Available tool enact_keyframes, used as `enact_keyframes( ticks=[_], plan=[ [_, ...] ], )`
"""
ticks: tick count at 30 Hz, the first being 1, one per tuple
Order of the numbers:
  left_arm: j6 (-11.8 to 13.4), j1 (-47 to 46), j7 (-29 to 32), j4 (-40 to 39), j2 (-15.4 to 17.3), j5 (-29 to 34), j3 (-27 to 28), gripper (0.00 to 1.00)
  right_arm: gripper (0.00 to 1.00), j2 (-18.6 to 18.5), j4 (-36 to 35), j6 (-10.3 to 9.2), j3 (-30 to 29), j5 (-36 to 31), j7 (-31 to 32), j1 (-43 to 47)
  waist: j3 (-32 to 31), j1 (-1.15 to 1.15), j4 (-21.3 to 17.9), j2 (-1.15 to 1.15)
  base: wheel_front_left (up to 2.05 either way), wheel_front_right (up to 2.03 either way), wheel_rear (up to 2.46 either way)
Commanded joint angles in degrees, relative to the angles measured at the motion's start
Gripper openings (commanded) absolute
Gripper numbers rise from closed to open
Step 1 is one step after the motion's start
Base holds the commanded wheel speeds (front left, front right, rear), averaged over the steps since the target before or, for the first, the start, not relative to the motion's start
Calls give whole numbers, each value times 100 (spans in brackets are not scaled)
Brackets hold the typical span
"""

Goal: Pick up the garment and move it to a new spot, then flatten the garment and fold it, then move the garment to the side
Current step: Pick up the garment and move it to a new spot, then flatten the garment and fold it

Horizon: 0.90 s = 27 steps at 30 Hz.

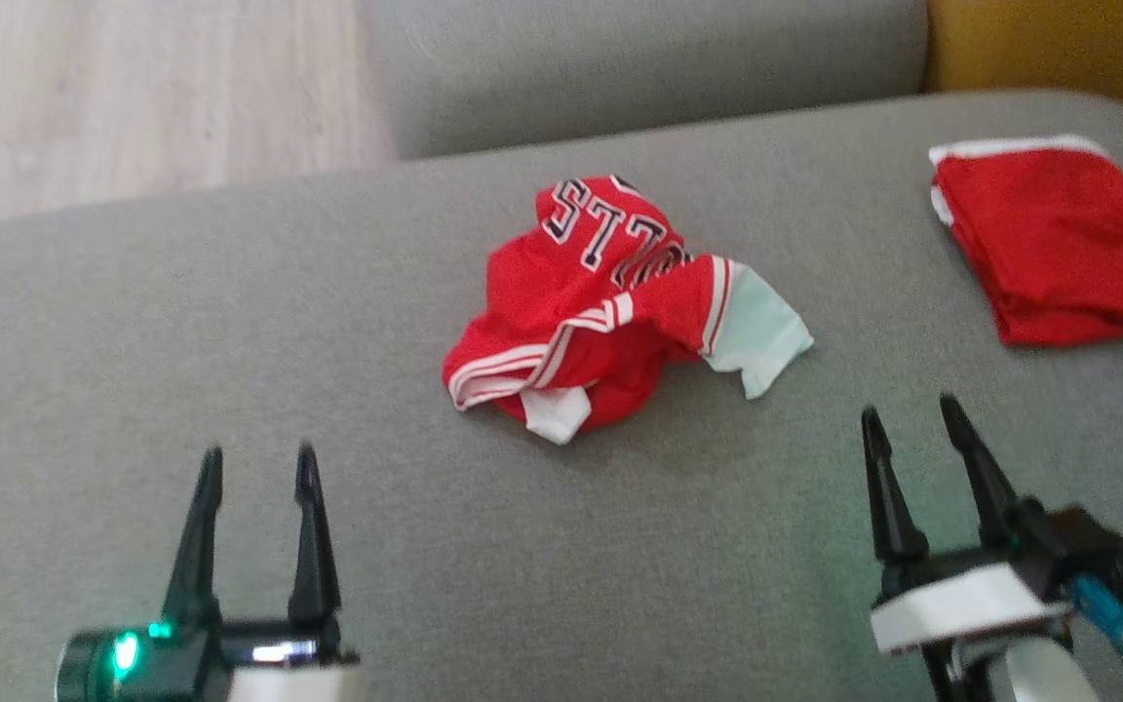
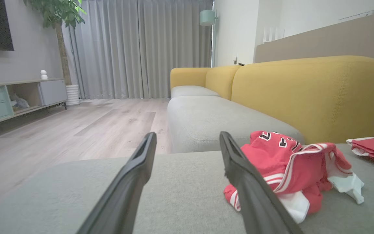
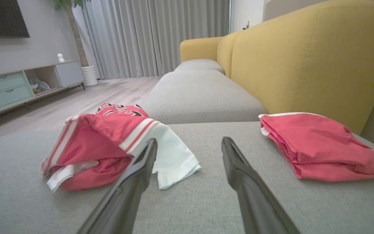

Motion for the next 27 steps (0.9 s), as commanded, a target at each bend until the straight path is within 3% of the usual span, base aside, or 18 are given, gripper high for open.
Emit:
enact_keyframes(
  ticks=[1, 27],
  plan=[
    [26, 14, -29, -227, -72, 87, 234, 100, 100, -19, -272, -4, 121, 83, -21, 56, -358, 2, 204, 0, 0, 0, 0],
    [77, 397, -29, 91, -116, 138, 170, 100, 100, -19, -294, -4, 389, 264, -21, 378, -649, 2, 241, 0, 0, 0, 0]
  ],
)
